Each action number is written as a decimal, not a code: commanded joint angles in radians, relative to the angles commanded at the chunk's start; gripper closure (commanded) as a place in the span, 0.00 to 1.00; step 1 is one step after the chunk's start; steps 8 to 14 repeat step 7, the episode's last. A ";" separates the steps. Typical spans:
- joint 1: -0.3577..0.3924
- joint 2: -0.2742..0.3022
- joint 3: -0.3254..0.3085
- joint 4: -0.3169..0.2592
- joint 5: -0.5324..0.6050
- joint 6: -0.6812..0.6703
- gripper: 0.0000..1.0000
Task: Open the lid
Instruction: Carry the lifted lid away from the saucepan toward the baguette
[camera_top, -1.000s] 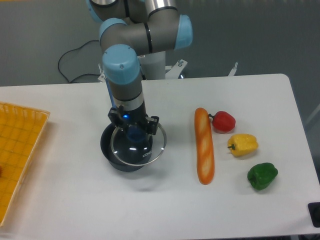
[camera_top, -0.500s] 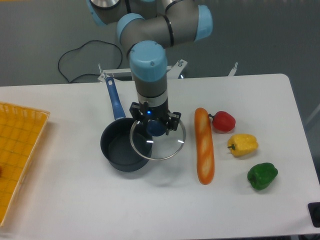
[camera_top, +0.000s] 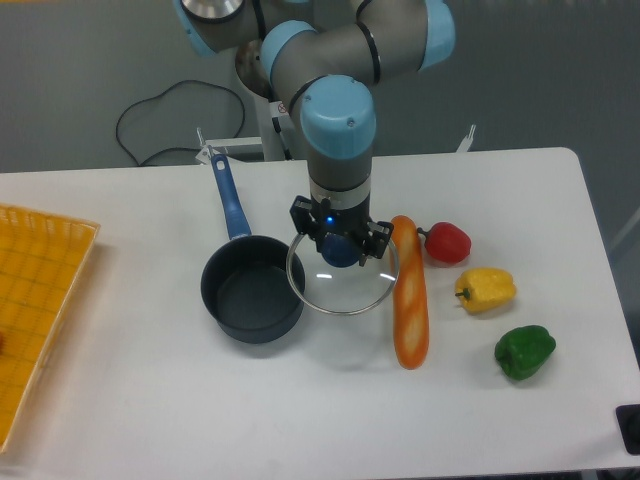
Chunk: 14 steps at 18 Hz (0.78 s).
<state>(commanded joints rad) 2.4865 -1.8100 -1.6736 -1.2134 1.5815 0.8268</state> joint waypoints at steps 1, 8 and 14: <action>0.012 -0.002 0.002 -0.002 0.000 0.011 0.63; 0.049 -0.002 -0.002 -0.006 0.000 0.061 0.63; 0.049 -0.002 -0.002 -0.006 0.000 0.061 0.63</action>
